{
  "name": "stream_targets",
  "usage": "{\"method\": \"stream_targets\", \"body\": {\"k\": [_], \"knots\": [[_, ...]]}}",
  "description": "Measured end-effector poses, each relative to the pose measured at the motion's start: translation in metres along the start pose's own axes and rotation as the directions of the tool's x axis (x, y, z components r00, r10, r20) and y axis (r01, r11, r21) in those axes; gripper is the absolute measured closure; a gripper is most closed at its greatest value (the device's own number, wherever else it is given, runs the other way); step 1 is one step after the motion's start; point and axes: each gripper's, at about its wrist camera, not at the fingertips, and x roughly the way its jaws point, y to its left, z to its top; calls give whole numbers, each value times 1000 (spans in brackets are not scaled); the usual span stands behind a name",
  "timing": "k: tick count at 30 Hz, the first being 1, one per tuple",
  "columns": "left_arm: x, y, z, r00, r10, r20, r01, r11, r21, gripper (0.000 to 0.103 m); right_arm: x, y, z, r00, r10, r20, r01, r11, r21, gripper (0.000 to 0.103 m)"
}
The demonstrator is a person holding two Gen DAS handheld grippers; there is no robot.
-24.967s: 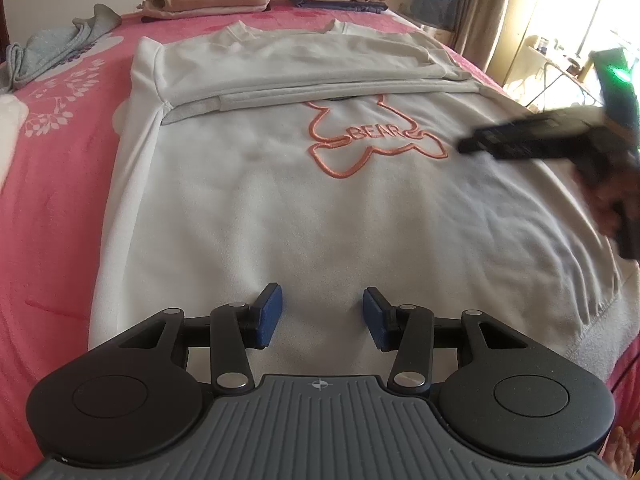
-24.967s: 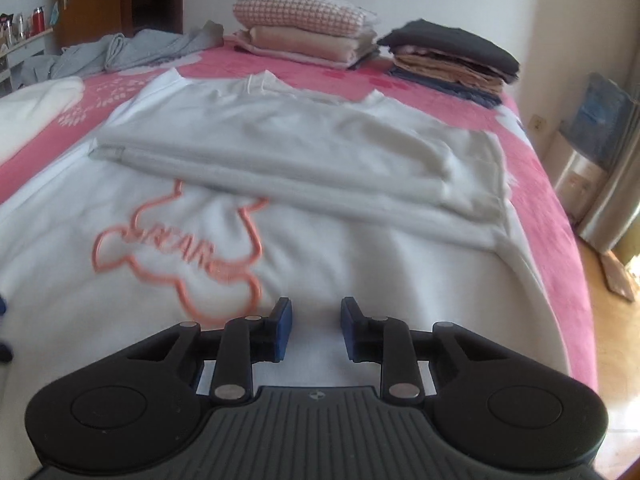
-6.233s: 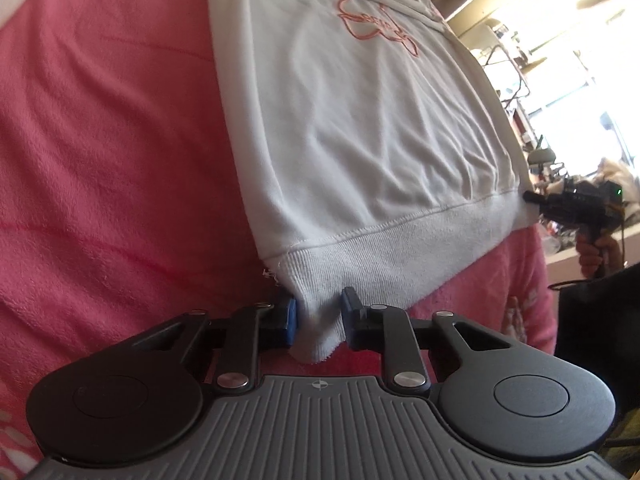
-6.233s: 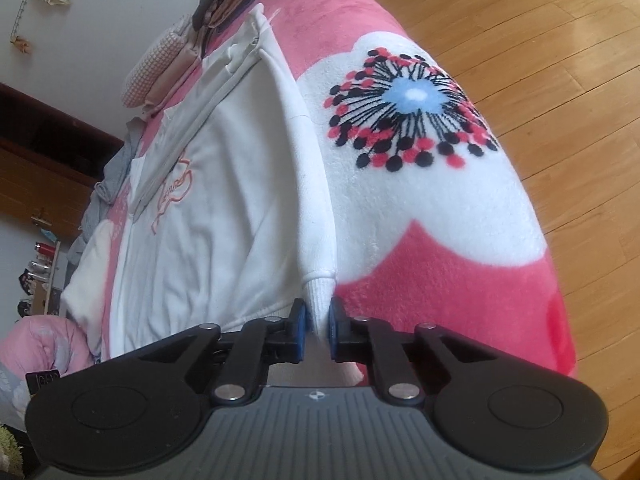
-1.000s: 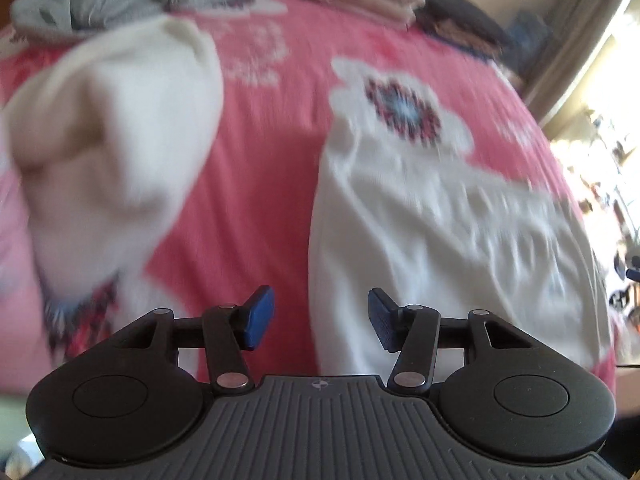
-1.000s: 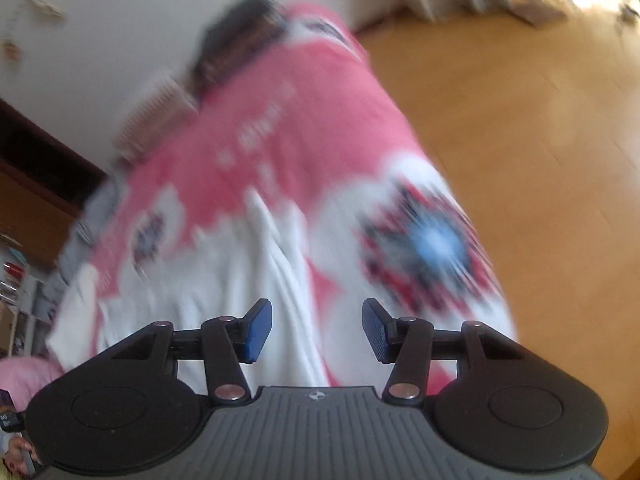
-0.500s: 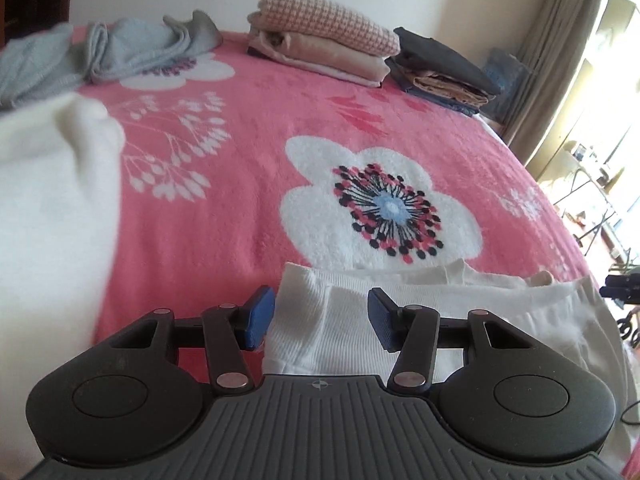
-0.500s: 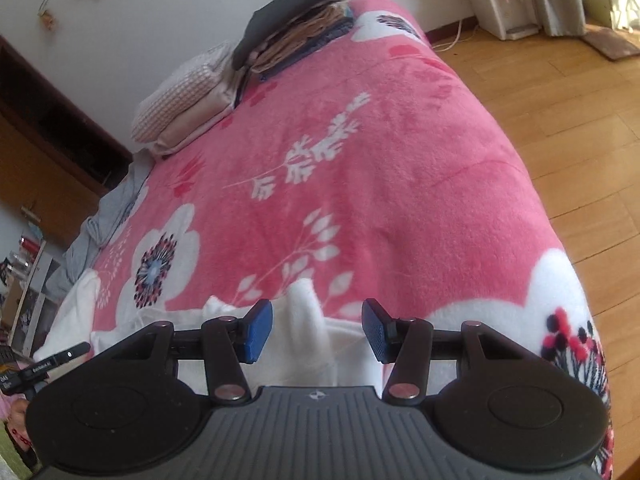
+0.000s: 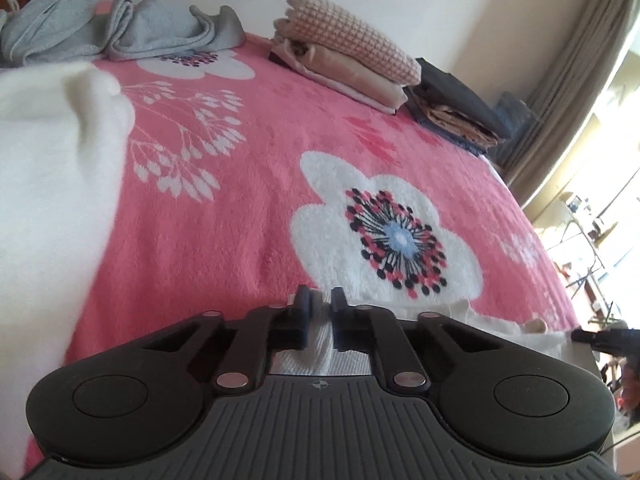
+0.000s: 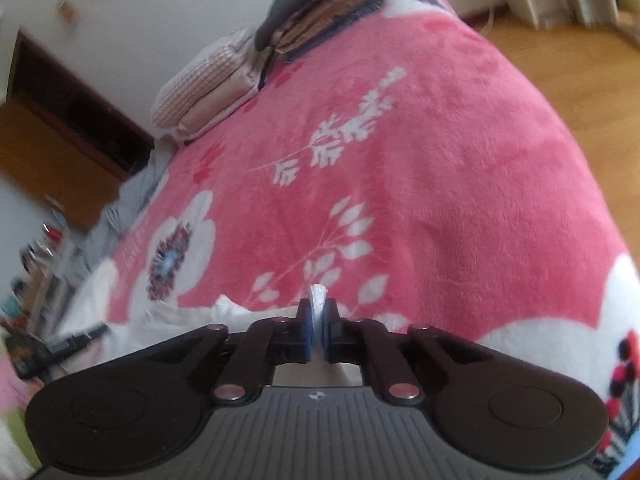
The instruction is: Fold clothes
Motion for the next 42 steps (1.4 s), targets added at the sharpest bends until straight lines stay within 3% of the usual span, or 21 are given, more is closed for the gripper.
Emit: {"method": "stream_targets", "body": {"k": [8, 16, 19, 20, 22, 23, 25, 27, 29, 33, 37, 42], "knots": [[-20, -14, 13, 993, -57, 106, 61, 997, -39, 100, -45, 19, -4, 984, 23, 179, -12, 998, -60, 100], [15, 2, 7, 999, 11, 46, -8, 998, -63, 100, -21, -9, 0, 987, -24, 161, 24, 1000, 5, 100], [16, 6, 5, 1000, 16, 10, -15, 998, -67, 93, -8, -19, -2, 993, -59, 105, 56, 998, 33, 97], [13, 6, 6, 1000, 20, 15, -19, 998, -67, 82, -13, -18, 0, 991, -73, 115, 69, 997, 37, 96], [2, 6, 9, 997, 49, 53, -46, 997, -54, 74, -22, -17, 3, 986, -101, 136, 96, 994, 43, 84], [-4, 4, 11, 995, 57, 76, -55, 998, -35, 74, -27, -17, 4, 982, -115, 147, 109, 993, 47, 84], [-14, -3, 14, 991, 68, 113, -70, 997, 20, 73, -42, 1, 8, 972, -112, 207, 119, 993, -21, 83], [-21, -12, 14, 990, 69, 127, -80, 993, 88, 73, -44, 29, 9, 977, -74, 202, 105, 984, -144, 83], [-24, -25, 10, 991, 66, 116, -83, 985, 150, 73, -23, 74, 1, 994, -5, 108, 42, 941, -336, 83], [-30, -47, -8, 994, 84, 62, -97, 967, 235, 73, 30, 156, -25, 993, 80, -89, -118, 774, -622, 83], [-43, -57, -32, 996, 86, 11, -86, 957, 276, 71, 86, 203, -45, 977, 49, -208, -195, 608, -770, 83], [-60, -57, -60, 993, 111, -46, -90, 941, 325, 70, 135, 229, -55, 960, -27, -278, -228, 500, -836, 82]]}}
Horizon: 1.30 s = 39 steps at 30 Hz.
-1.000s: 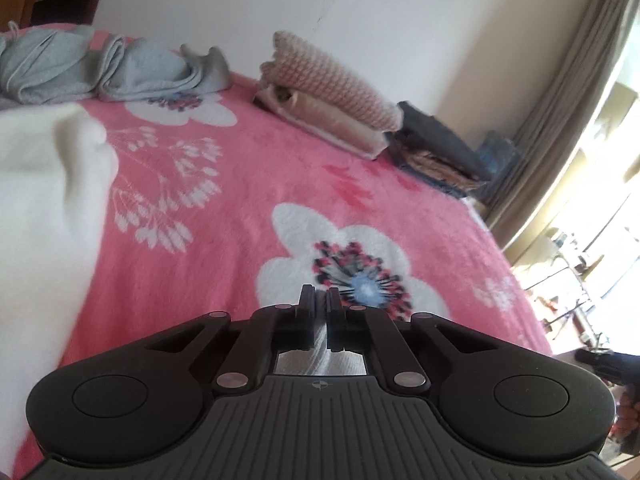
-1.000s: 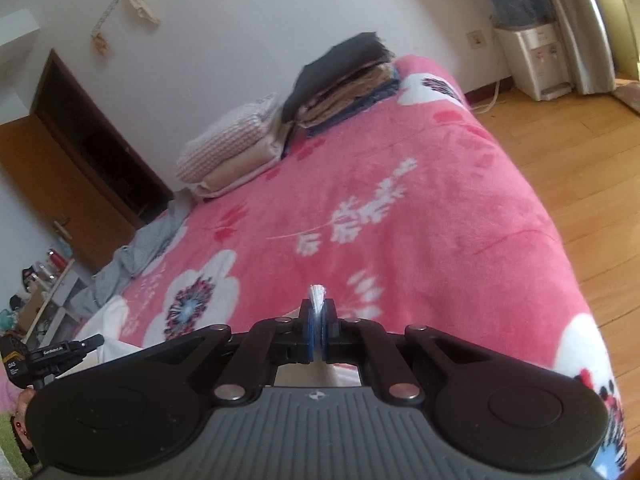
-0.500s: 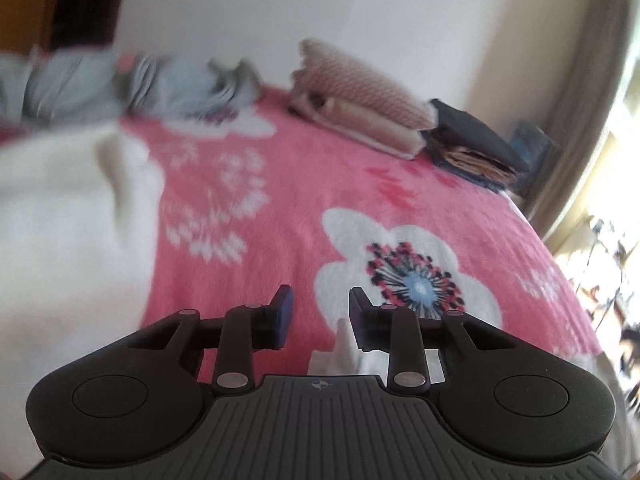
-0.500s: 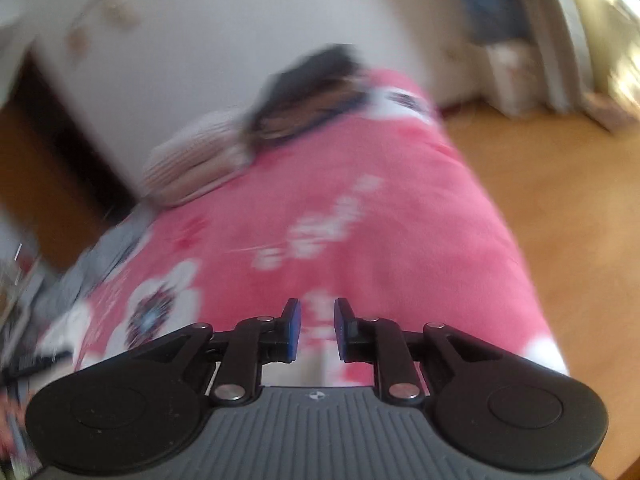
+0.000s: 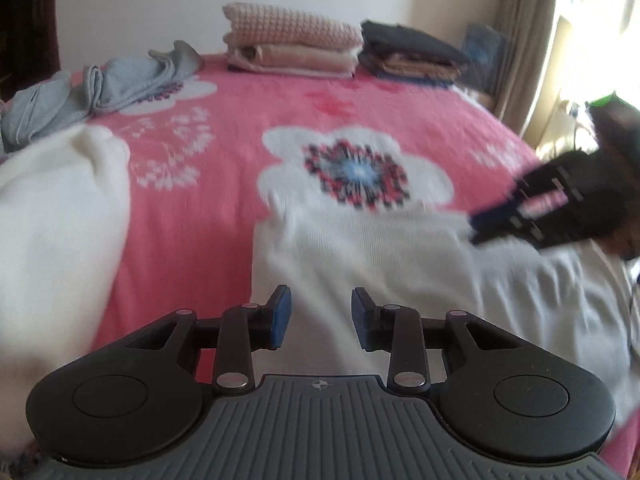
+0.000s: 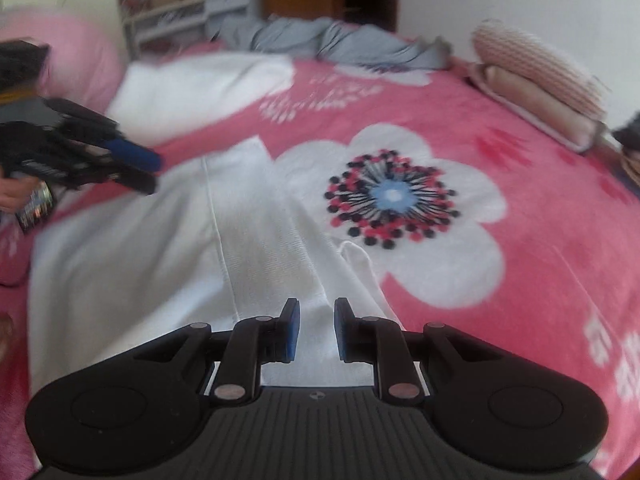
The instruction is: Fold clothes
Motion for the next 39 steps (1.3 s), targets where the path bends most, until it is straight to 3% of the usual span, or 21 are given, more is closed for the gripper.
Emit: {"method": "stream_targets", "body": {"k": [3, 6, 8, 10, 13, 16, 25, 27, 30, 34, 39], "knots": [[-4, -5, -15, 1000, 9, -23, -8, 999, 53, 70, 12, 5, 3, 1000, -8, -29, 7, 999, -33, 71], [-5, -9, -26, 999, 19, -42, -15, 995, 100, 70, 25, 6, 3, 998, 9, -61, -11, 999, -35, 71], [-5, -11, -29, 999, 26, -38, -21, 992, 122, 69, 30, 8, 2, 997, 22, -73, -25, 999, -35, 76], [-5, -12, -31, 999, 31, -31, -27, 990, 137, 69, 29, 15, 1, 998, 18, -68, -22, 998, -57, 101], [-3, -11, -32, 999, 38, -25, -34, 988, 151, 69, 21, 28, 3, 999, -51, -16, 48, 991, -126, 101], [-2, -11, -33, 999, 46, -23, -42, 986, 162, 69, 3, 25, 10, 993, -105, 55, 109, 991, -73, 101], [5, -18, -38, 995, 96, -22, -90, 973, 213, 69, 43, 17, -1, 977, -212, 16, 213, 976, -51, 97], [5, -19, -39, 994, 103, -20, -96, 970, 222, 68, 30, 9, 2, 974, -226, 35, 226, 974, 6, 90], [6, -19, -39, 994, 104, -19, -97, 969, 228, 68, -9, -23, 4, 964, -254, 78, 239, 957, 164, 89], [7, -18, -38, 995, 99, -23, -91, 967, 237, 68, -59, -61, -12, 983, -161, 87, 135, 959, 251, 88], [8, -20, -38, 994, 102, -27, -91, 962, 257, 68, -65, -66, -34, 999, -43, -13, 45, 974, 221, 78]]}}
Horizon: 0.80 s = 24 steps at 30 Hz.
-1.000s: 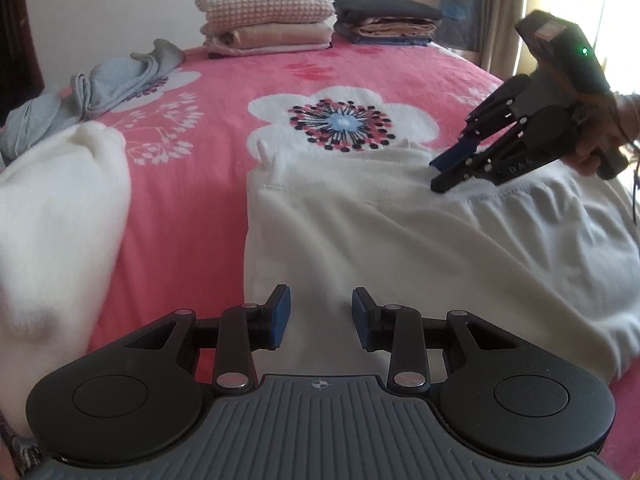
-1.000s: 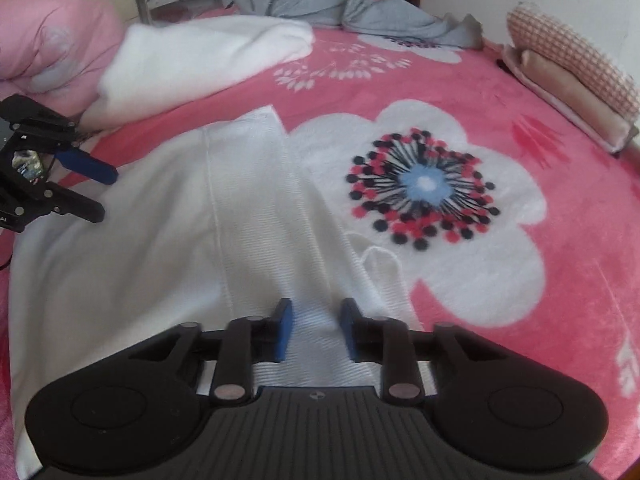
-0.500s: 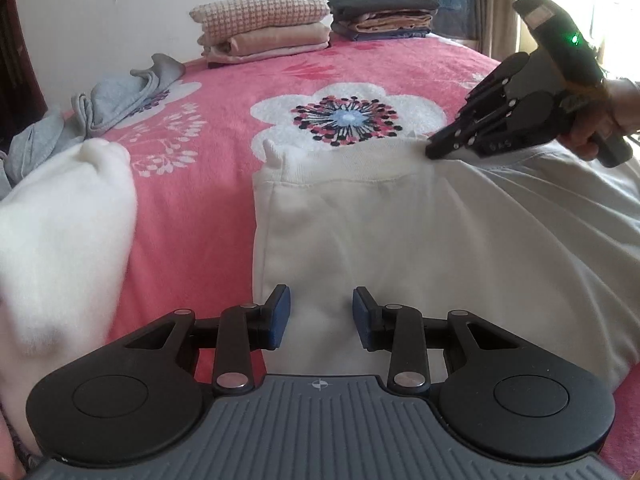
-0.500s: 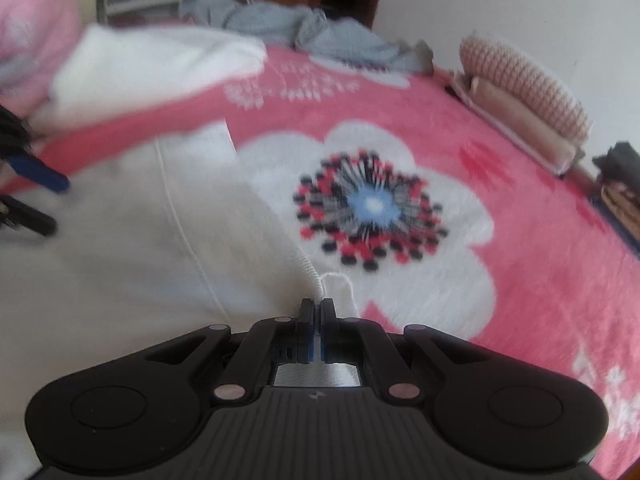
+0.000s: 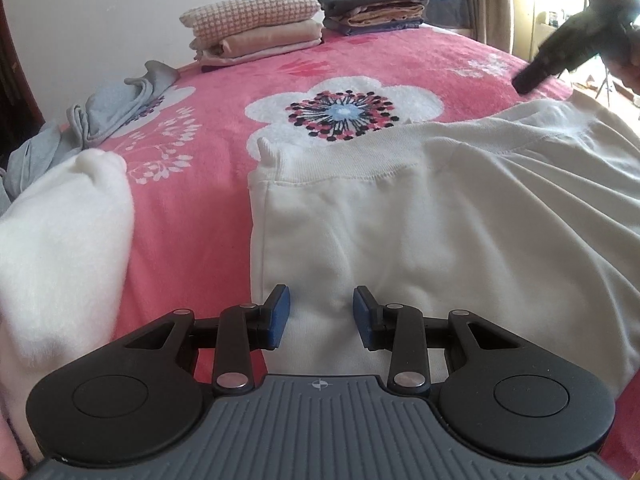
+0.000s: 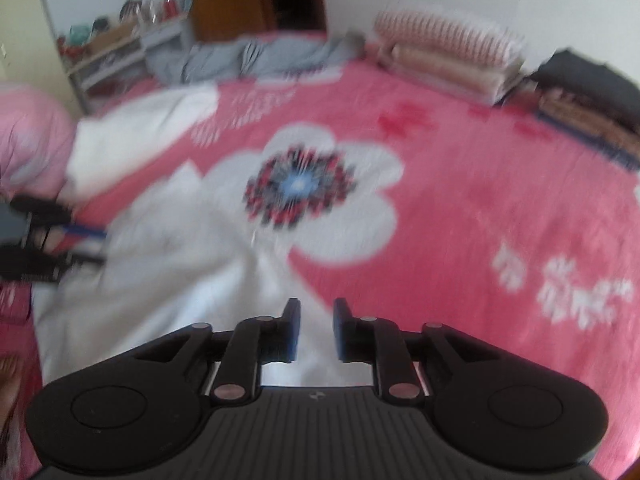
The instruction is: Fold clothes
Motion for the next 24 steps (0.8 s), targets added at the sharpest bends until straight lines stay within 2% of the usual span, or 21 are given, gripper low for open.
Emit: {"method": "stream_targets", "body": {"k": [2, 8, 10, 14, 15, 17, 18, 21, 24], "knots": [[0, 0, 1, 1000, 6, -2, -6, 1000, 7, 68, 6, 3, -4, 999, 16, -38, -17, 999, -27, 78], [1, -1, 2, 1000, 10, -8, -10, 1000, 5, 68, 29, 19, -14, 988, -44, -146, 11, 975, -220, 76], [2, -1, 2, 1000, 10, -9, -10, 1000, 10, 68, 33, 21, -16, 985, -67, -158, 23, 964, -264, 69], [3, 0, 2, 1000, 9, -8, -9, 1000, 12, 67, 37, 22, -18, 981, -78, -178, 23, 957, -290, 68], [3, 0, 2, 1000, 10, -7, -10, 1000, 11, 67, 37, 23, -18, 980, -81, -180, 24, 955, -295, 71], [3, 0, 1, 1000, 12, -5, -12, 1000, 8, 66, 37, 26, -19, 978, -75, -192, 13, 951, -307, 88], [3, 0, 1, 1000, 12, -4, -12, 1000, 7, 66, 35, 28, -18, 979, -84, -188, 19, 945, -326, 100], [2, 0, 1, 1000, 11, -1, -11, 1000, 9, 66, 25, 34, -19, 984, -122, -132, 67, 932, -357, 101], [3, 0, 1, 1000, 10, 0, -10, 1000, 6, 66, 13, 32, -17, 981, -188, -46, 163, 929, -332, 102]]}}
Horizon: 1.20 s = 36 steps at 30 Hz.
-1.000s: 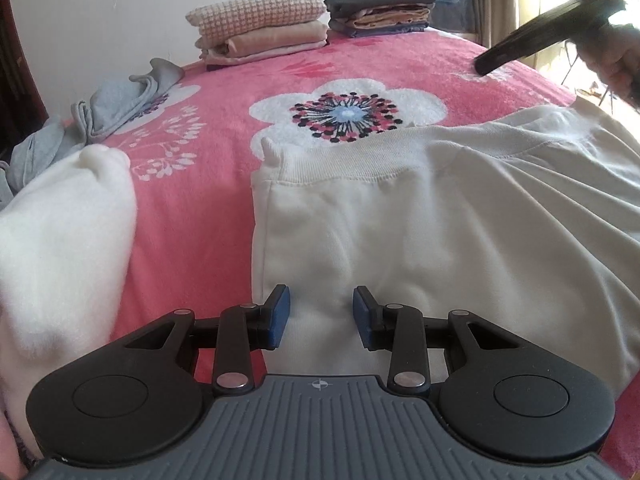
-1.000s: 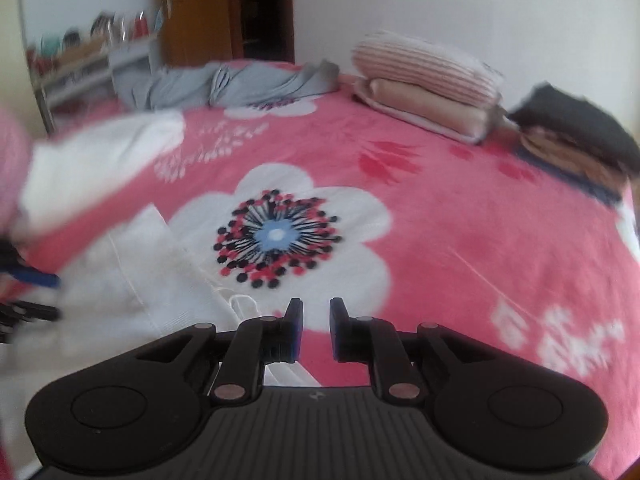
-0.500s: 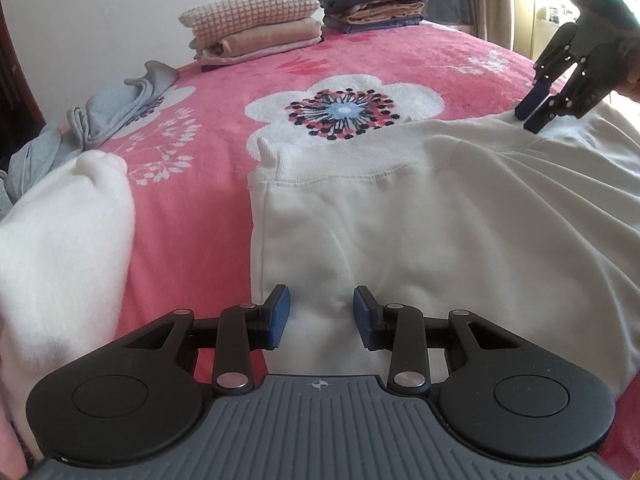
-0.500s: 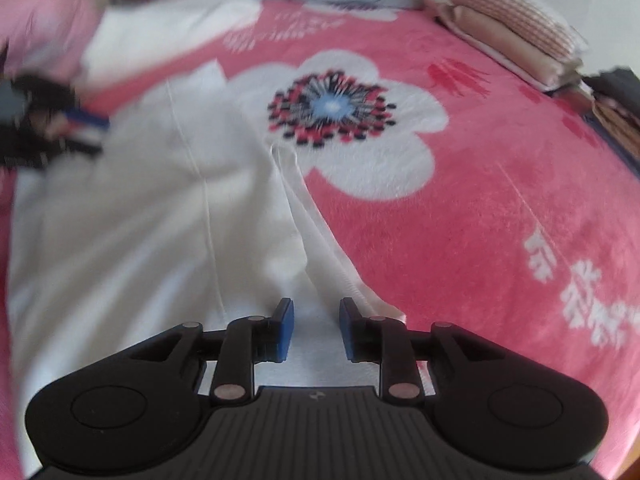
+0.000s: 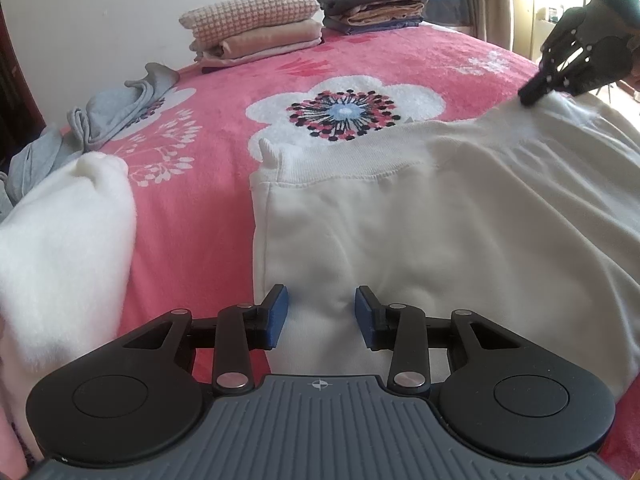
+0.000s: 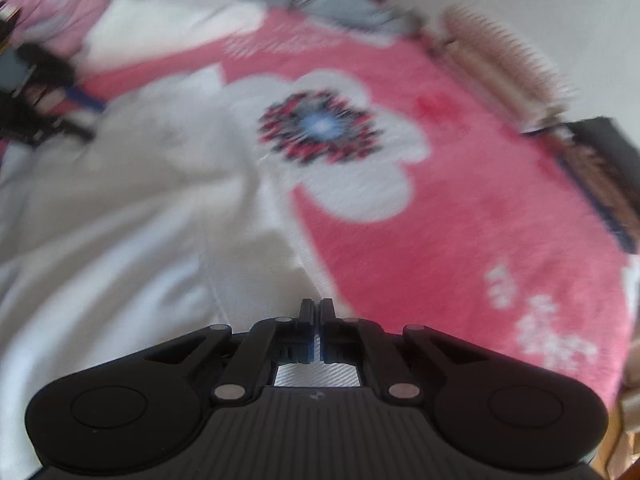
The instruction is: Fold clothes
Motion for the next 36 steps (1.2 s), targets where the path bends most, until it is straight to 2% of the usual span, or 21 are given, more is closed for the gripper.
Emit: {"method": "stream_targets", "body": {"k": [2, 6, 8, 9, 12, 14, 17, 18, 19, 22, 24, 25, 26, 29, 31, 34, 36], "knots": [[1, 0, 1, 1000, 1, 1, -1, 1000, 5, 66, 1, 0, -4, 997, -81, 8, 81, 997, 3, 102], [1, 0, 1, 1000, 1, 4, -1, 1000, 18, 65, 24, 5, -16, 991, -133, -14, 134, 989, 58, 101], [2, 1, 2, 1000, 3, 5, -3, 1000, 15, 65, 12, -6, -18, 989, -143, 20, 138, 976, 169, 90], [2, 1, 2, 1000, 3, 5, -3, 1000, 11, 65, 0, -19, -25, 986, -164, 27, 152, 956, 251, 83], [3, 1, 2, 1000, 2, 8, -2, 1000, 6, 65, -36, -59, -46, 973, -227, 34, 183, 856, 484, 81], [3, 1, 2, 1000, 6, 8, -6, 1000, 4, 65, -55, -89, -73, 984, -177, 26, 118, 753, 648, 75], [3, 1, 0, 1000, 7, 11, -7, 1000, 12, 65, -69, -108, -114, 993, -115, 26, 52, 624, 780, 64], [2, 0, 0, 1000, 8, 11, -9, 1000, 14, 65, -70, -108, -123, 994, -105, 18, 49, 603, 796, 63], [2, 0, 0, 1000, 10, 10, -11, 1000, 15, 64, -70, -104, -129, 995, -99, 16, 47, 598, 800, 63], [2, -2, 1, 1000, 16, 7, -16, 1000, 22, 64, -65, -91, -136, 997, -74, -2, 48, 625, 779, 59], [2, -2, 1, 1000, 20, 5, -20, 1000, 21, 64, -69, -81, -132, 988, -152, -31, 126, 674, 728, 59], [2, -3, 2, 1000, 22, 5, -22, 1000, 22, 64, -74, -75, -126, 977, -211, -27, 172, 711, 682, 59], [2, -4, 1, 1000, 24, 5, -24, 999, 23, 64, -79, -68, -119, 972, -233, 8, 178, 761, 624, 59], [3, -4, 1, 1000, 25, 6, -25, 999, 31, 64, -81, -52, -98, 985, -155, 81, 103, 885, 453, 59], [3, -4, 1, 1000, 26, 6, -26, 999, 35, 64, -69, -43, -85, 993, -102, 61, 75, 936, 345, 59], [4, -5, 2, 1000, 27, 8, -27, 999, 43, 64, -50, -33, -73, 996, -86, 30, 77, 971, 227, 60], [4, -5, 2, 1000, 29, 9, -30, 999, 43, 64, -42, -37, -70, 998, -57, 34, 47, 973, 228, 61]]}}
